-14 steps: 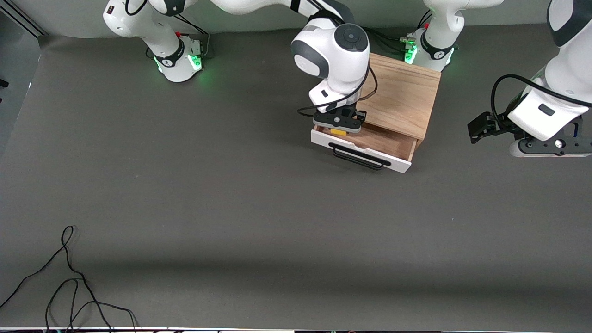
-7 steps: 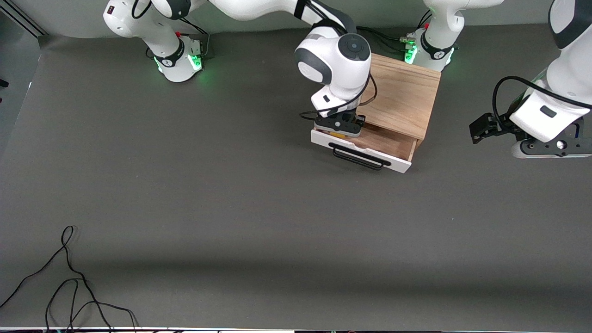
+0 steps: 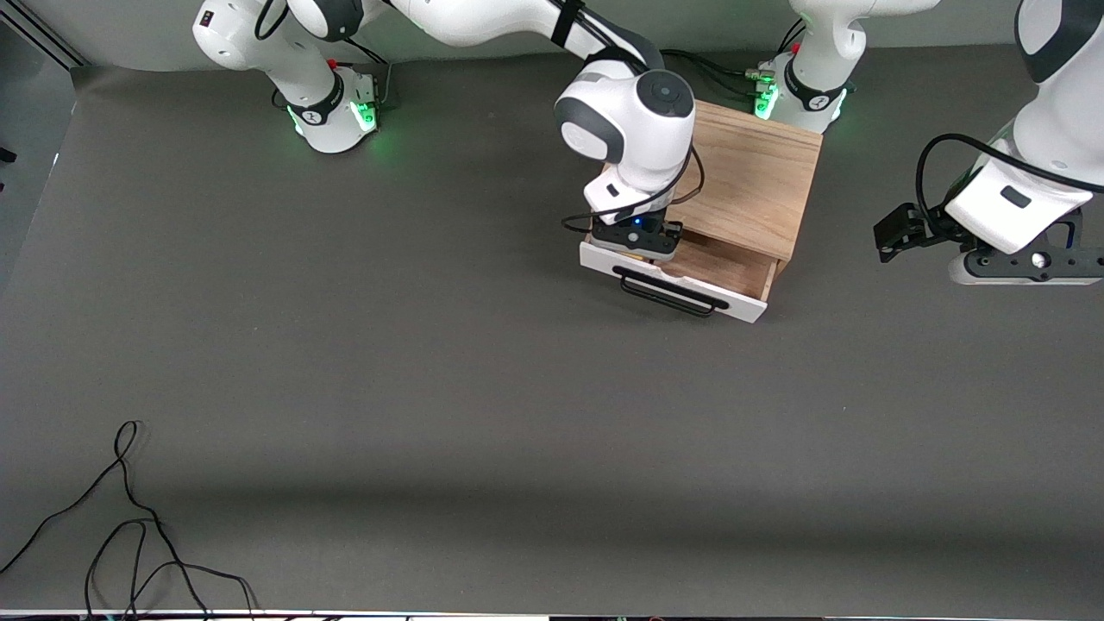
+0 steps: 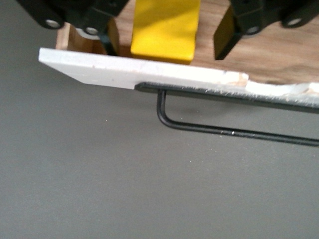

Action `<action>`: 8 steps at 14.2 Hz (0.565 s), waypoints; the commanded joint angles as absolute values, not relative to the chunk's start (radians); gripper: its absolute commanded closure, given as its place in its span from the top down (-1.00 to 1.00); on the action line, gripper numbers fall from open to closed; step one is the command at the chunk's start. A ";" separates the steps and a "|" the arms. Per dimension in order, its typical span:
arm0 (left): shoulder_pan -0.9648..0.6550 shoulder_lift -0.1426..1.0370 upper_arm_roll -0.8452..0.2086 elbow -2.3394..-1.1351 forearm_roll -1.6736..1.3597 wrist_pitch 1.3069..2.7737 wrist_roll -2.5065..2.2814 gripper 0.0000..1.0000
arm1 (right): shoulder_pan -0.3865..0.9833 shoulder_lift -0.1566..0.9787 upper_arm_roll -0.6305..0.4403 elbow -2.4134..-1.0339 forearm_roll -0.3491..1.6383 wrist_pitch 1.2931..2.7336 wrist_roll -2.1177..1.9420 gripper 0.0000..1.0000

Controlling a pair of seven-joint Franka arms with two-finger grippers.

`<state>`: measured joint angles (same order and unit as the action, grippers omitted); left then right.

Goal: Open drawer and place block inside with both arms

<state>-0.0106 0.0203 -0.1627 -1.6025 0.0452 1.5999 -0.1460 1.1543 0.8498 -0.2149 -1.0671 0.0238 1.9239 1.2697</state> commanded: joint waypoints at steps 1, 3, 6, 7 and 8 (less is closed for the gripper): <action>-0.002 -0.015 -0.163 -1.643 0.038 1.621 -0.121 0.99 | 1.170 0.841 -0.227 -1.037 -0.008 1.913 1.309 1.00; -0.002 -0.014 -0.163 -1.641 0.038 1.621 -0.121 0.99 | 1.164 0.793 -0.230 -1.034 -0.003 1.881 1.308 1.00; -0.002 -0.014 -0.163 -1.641 0.038 1.621 -0.121 0.99 | 1.144 0.700 -0.238 -1.042 0.003 1.812 1.304 1.00; -0.002 -0.014 -0.163 -1.641 0.038 1.623 -0.121 0.99 | 1.120 0.672 -0.236 -1.043 0.015 1.793 1.302 1.00; -0.002 -0.014 -0.163 -1.641 0.038 1.623 -0.121 0.99 | 1.099 0.652 -0.236 -1.045 0.024 1.769 1.298 1.00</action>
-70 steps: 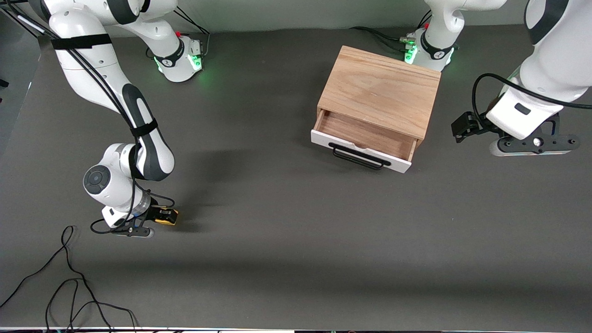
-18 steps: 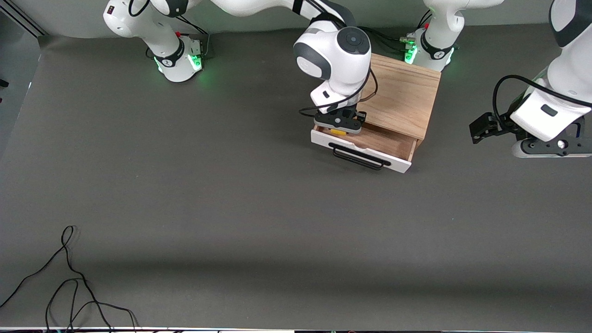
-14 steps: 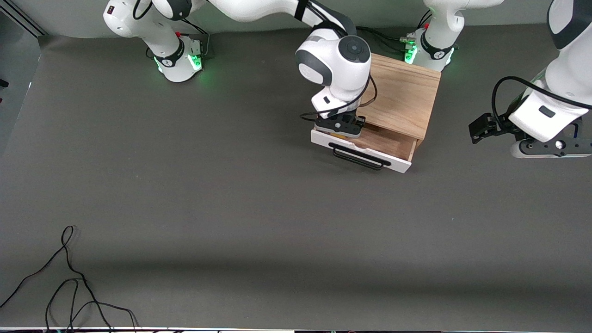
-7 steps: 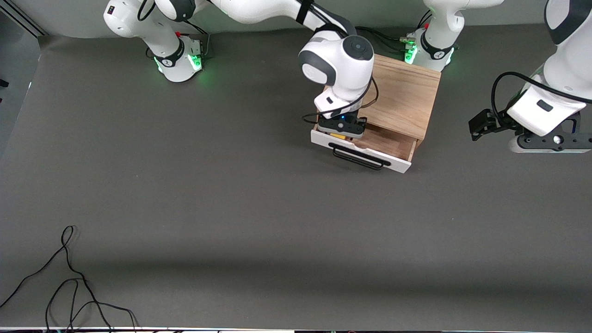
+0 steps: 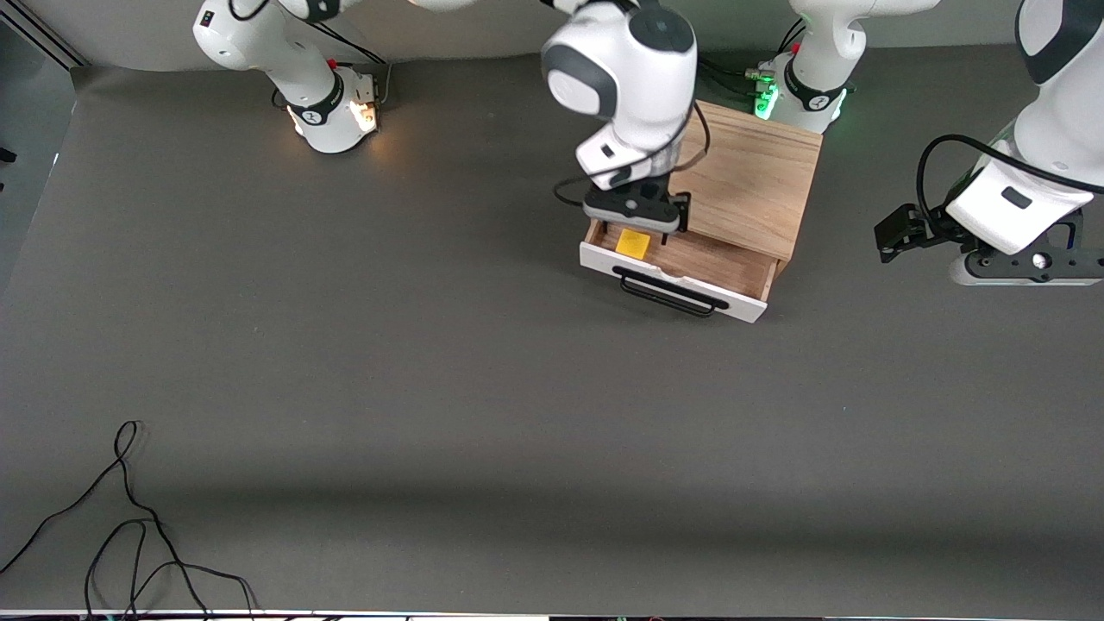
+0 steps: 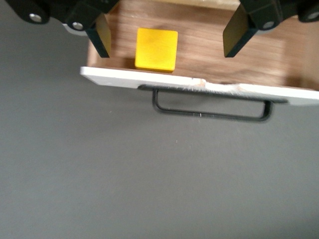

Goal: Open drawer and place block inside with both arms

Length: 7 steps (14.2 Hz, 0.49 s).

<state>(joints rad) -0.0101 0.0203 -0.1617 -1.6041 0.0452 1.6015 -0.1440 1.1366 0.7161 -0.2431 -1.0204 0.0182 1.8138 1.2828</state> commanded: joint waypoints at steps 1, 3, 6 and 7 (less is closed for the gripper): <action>-0.002 -0.014 -0.163 -1.641 0.038 1.621 -0.121 0.99 | 1.085 0.631 -0.236 -1.051 0.025 1.735 1.281 1.00; -0.002 -0.014 -0.163 -1.641 0.038 1.623 -0.121 0.99 | 1.054 0.572 -0.236 -1.112 0.028 1.715 1.177 1.00; -0.002 -0.015 -0.163 -1.641 0.038 1.620 -0.120 0.99 | 0.981 0.496 -0.238 -1.187 0.049 1.724 1.085 1.00; -0.002 -0.014 -0.163 -1.641 0.038 1.618 -0.120 0.99 | 0.948 0.454 -0.239 -1.230 0.055 1.724 1.024 1.00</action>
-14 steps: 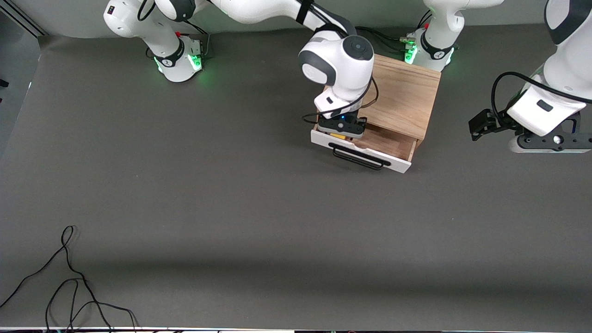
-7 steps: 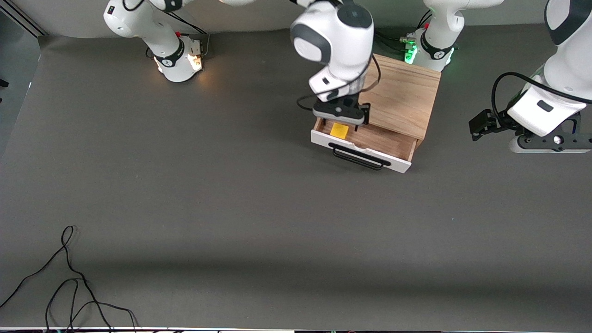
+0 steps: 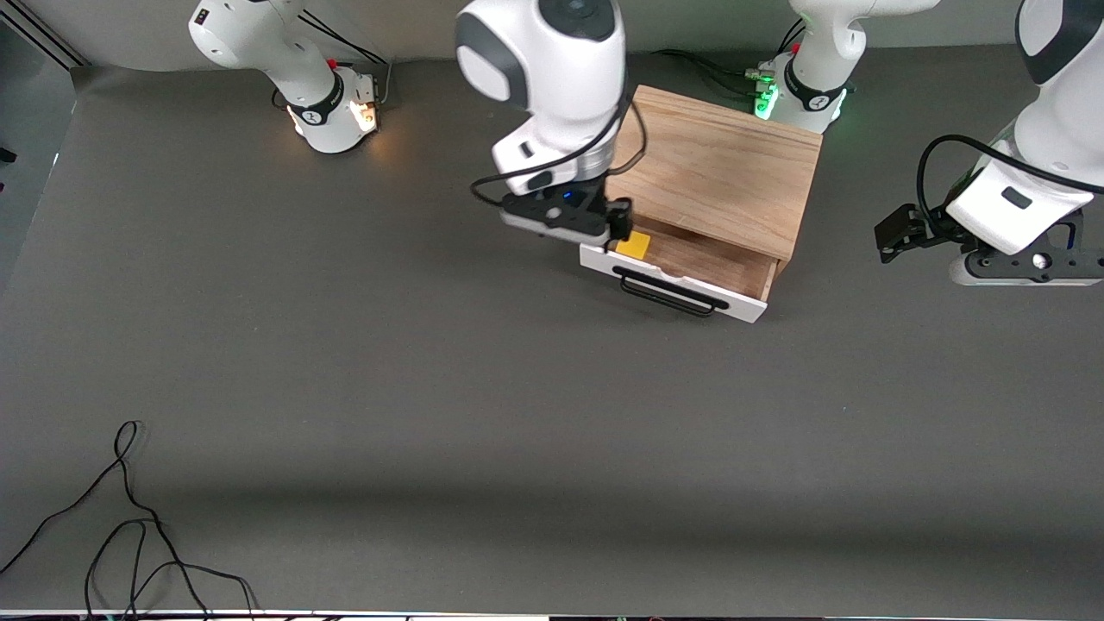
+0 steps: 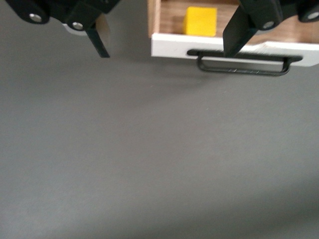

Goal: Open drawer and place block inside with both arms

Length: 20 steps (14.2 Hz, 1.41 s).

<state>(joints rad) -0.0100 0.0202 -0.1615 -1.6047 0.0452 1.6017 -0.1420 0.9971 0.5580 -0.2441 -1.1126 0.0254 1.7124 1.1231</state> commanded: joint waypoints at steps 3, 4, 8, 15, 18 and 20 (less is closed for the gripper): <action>-0.002 -0.014 -0.163 -1.641 0.038 1.618 -0.120 0.99 | 0.794 0.324 -0.241 -1.357 0.097 1.749 0.803 1.00; -0.002 -0.014 -0.161 -1.641 0.038 1.618 -0.120 0.99 | 0.732 0.290 -0.241 -1.385 0.097 1.747 0.731 1.00; -0.002 -0.011 -0.163 -1.632 0.037 1.617 -0.120 0.99 | 0.505 0.151 -0.226 -1.512 0.098 1.747 0.455 1.00; -0.002 0.003 -0.163 -1.582 0.034 1.598 -0.124 0.99 | 0.114 -0.084 -0.088 -1.759 0.094 1.769 0.172 1.00; -0.002 0.014 -0.163 -1.537 0.032 1.559 -0.123 0.99 | 0.011 -0.097 -0.054 -1.761 0.084 1.775 0.072 1.00; -0.002 0.014 -0.163 -1.536 0.032 1.557 -0.124 0.99 | -0.087 -0.095 0.079 -1.758 0.058 1.769 0.035 1.00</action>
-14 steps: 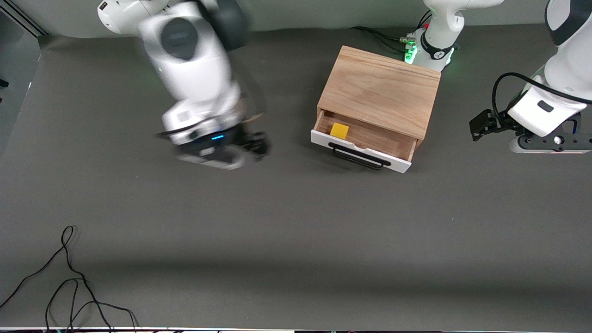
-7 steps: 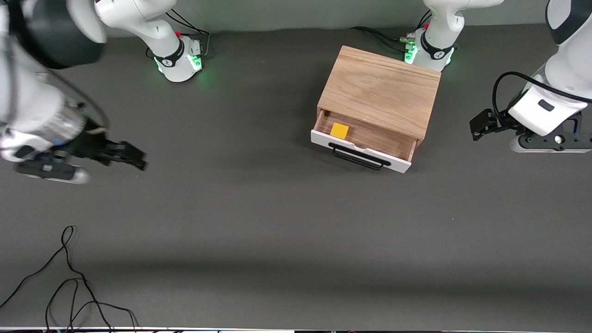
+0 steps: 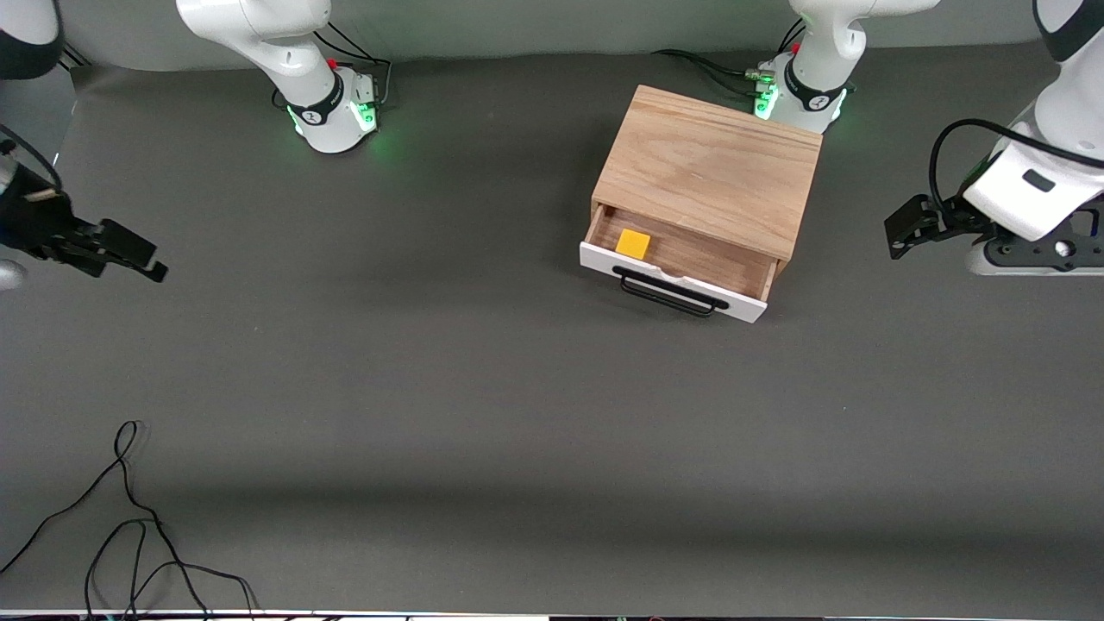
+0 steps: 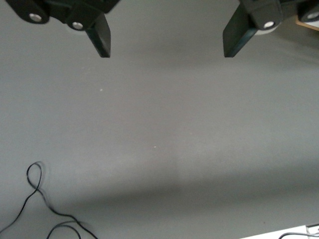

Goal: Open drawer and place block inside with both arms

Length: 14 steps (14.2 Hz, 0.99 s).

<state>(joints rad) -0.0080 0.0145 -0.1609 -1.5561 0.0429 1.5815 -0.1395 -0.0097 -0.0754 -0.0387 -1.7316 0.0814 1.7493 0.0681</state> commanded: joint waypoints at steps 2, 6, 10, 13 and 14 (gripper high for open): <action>-0.002 0.014 -0.161 -1.540 0.032 1.555 -0.118 0.99 | -0.135 -0.083 0.150 -1.743 0.055 1.760 0.035 1.00; 0.000 0.014 -0.161 -1.546 0.031 1.559 -0.071 0.99 | -0.123 -0.061 0.147 -1.715 0.054 1.724 0.028 1.00; -0.002 0.015 -0.161 -1.546 0.031 1.557 -0.071 0.99 | -0.132 -0.055 0.143 -1.709 0.054 1.701 0.026 1.00; 0.000 0.015 -0.161 -1.546 0.031 1.559 -0.069 0.99 | -0.161 -0.049 0.143 -1.704 0.054 1.690 0.017 1.00; 0.000 0.015 -0.161 -1.546 0.031 1.559 -0.069 0.99 | -0.161 -0.049 0.143 -1.701 0.054 1.690 0.017 1.00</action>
